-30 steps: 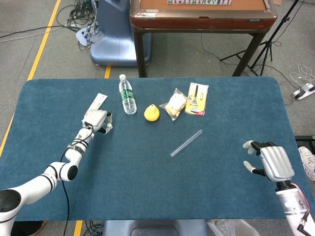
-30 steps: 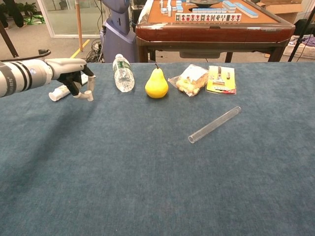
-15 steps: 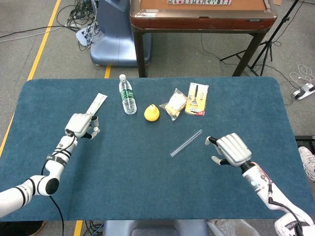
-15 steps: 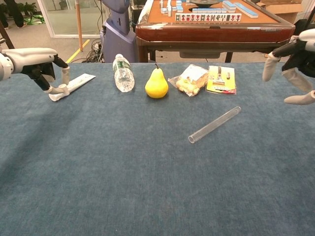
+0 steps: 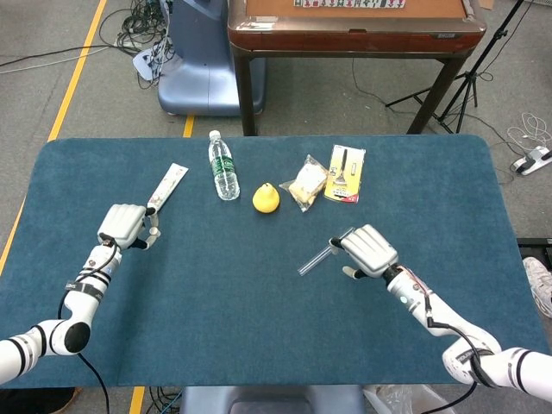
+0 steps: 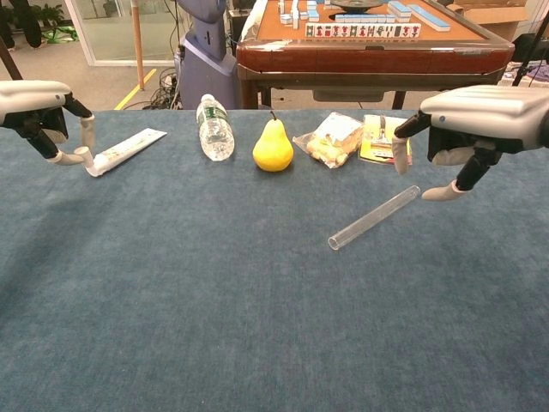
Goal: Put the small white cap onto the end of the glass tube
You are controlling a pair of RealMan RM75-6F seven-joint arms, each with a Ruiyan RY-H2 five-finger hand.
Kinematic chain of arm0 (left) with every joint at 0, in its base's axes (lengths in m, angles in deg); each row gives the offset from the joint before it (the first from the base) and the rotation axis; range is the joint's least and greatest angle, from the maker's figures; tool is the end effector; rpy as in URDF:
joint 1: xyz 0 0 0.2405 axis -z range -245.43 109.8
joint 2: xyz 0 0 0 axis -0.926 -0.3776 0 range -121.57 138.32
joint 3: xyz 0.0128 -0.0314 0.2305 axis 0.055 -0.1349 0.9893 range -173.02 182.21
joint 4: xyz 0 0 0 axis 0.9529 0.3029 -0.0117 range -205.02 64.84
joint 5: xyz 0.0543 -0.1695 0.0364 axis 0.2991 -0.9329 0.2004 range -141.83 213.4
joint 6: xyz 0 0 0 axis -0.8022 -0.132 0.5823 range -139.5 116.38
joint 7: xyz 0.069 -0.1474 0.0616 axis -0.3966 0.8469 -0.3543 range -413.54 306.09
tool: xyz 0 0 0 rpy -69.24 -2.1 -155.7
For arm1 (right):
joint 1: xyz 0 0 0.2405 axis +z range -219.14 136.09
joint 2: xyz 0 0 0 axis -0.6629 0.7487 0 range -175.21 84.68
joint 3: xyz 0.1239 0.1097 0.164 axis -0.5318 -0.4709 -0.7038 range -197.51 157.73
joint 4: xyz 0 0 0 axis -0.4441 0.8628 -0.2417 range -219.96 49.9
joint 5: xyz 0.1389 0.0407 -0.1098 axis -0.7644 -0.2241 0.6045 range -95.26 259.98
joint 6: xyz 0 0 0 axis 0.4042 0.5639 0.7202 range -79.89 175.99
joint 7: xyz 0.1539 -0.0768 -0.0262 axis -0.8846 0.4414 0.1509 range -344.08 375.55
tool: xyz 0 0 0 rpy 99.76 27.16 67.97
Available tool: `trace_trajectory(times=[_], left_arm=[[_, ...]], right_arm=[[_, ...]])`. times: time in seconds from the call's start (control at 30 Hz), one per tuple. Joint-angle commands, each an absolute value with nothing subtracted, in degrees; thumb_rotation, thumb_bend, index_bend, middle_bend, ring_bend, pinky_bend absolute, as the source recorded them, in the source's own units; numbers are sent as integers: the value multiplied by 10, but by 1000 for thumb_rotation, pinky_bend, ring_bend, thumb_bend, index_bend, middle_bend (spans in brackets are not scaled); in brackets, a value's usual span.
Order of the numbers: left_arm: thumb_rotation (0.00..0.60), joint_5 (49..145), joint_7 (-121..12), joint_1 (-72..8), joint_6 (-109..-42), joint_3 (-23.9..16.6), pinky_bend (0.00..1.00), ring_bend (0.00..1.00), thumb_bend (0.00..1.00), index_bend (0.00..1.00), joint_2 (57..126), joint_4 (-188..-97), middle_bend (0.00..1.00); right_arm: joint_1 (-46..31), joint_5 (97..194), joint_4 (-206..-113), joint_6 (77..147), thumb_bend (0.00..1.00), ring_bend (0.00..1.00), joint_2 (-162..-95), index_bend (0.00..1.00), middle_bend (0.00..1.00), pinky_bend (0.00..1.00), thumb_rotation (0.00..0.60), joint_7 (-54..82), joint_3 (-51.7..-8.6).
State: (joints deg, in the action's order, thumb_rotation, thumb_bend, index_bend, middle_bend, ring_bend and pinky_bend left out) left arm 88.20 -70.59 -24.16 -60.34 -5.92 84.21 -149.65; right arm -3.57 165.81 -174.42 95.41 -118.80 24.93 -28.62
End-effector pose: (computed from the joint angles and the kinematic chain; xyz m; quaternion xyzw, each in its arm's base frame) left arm -0.1957 0.3976 0.0842 -0.6962 -0.4025 -0.2956 0.5157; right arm -0.1462 -0.3311 0.0463 0.8142 -0.3027 0.3301 0.3695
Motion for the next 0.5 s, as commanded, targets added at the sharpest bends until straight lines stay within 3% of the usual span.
trace_trajectory(times=[0.03, 0.5], left_arm=[[600, 879, -706, -243, -605, -59, 1000, 1000, 324, 535, 841, -1499, 1000], [600, 877, -702, -246, -608, -54, 1000, 1000, 324, 534, 849, -1497, 1000]], right_arm=[[-17, 1653, -1716, 936, 247, 1000, -1211, 481, 1000, 1000, 600, 248, -282], [31, 1643, -1603, 900, 247, 1000, -1294, 481, 1000, 1000, 600, 234, -268]])
